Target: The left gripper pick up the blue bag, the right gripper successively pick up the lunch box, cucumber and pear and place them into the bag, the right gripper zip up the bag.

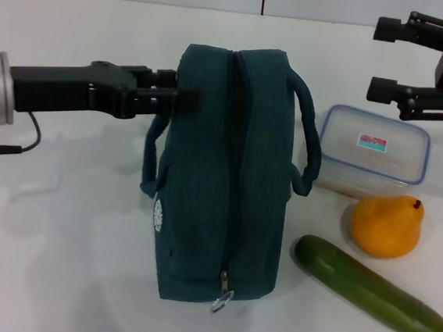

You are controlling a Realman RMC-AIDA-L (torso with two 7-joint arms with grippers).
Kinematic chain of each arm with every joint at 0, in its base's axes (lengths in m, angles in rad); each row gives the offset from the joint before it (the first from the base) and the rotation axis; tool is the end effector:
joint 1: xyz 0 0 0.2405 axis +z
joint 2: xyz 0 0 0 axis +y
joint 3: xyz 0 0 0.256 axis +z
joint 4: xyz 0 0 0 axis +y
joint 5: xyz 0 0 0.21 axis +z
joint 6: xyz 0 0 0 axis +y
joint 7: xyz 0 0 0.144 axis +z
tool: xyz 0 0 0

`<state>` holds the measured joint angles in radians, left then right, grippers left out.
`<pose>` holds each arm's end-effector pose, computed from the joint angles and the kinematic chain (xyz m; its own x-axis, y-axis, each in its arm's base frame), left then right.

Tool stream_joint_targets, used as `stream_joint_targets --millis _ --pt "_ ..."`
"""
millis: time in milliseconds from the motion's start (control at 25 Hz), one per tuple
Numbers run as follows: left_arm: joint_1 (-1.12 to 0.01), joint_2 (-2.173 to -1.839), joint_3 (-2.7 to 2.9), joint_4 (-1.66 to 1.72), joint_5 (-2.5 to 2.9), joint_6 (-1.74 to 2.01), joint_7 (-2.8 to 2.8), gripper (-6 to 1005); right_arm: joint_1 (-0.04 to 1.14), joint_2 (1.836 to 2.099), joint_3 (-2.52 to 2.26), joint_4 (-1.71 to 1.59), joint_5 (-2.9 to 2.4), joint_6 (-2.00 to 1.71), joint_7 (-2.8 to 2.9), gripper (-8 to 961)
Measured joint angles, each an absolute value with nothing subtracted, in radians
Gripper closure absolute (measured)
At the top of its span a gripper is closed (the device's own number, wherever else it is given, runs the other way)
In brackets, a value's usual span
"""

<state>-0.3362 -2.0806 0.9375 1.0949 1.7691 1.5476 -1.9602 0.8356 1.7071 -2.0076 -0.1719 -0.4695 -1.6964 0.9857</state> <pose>-0.2335 0.3209 0.0475 0.6156 0.5373 0.5765 0.6773 -0.7347 -0.0386 0.1837 0.3763 0.0586 0.7280 0.0231 -0.6852 -0.0589 -0.9936 -0.0960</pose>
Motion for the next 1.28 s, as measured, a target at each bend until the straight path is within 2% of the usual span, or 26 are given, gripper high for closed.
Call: stream_joint_targets --millis 160,400,520,760,920,1120,1280 --pt "-0.353 -2.082 0.940 1.067 1.771 1.547 -1.900 286 0.830 1.711 -2.005 -0.172 -0.469 -1.696 0.983 101" --pt "-0.367 -2.085 0.910 1.016 1.760 1.533 -1.851 519 0.815 1.722 -2.001 -0.168 -0.467 -1.696 0.981 102" --pt "-0.379 -2.085 0.899 0.987 1.759 1.528 -1.823 759 0.797 1.730 -1.991 -0.169 -0.463 -1.692 0.980 103" --pt "-0.402 -2.086 0.901 0.937 1.759 1.528 -1.797 870 0.720 1.764 -1.874 -0.171 -0.468 -1.683 0.981 104" --pt "-0.423 -2.086 0.896 0.888 1.745 1.527 -1.738 944 0.644 1.796 -1.756 -0.173 -0.468 -1.682 0.983 105" --pt "-0.427 -2.085 0.895 0.866 1.703 1.528 -1.629 946 0.565 1.828 -1.695 -0.180 -0.468 -1.672 0.985 106" --pt "-0.425 -2.086 0.898 0.853 1.681 1.530 -1.556 947 0.526 1.836 -1.700 -0.180 -0.485 -1.652 0.986 107"
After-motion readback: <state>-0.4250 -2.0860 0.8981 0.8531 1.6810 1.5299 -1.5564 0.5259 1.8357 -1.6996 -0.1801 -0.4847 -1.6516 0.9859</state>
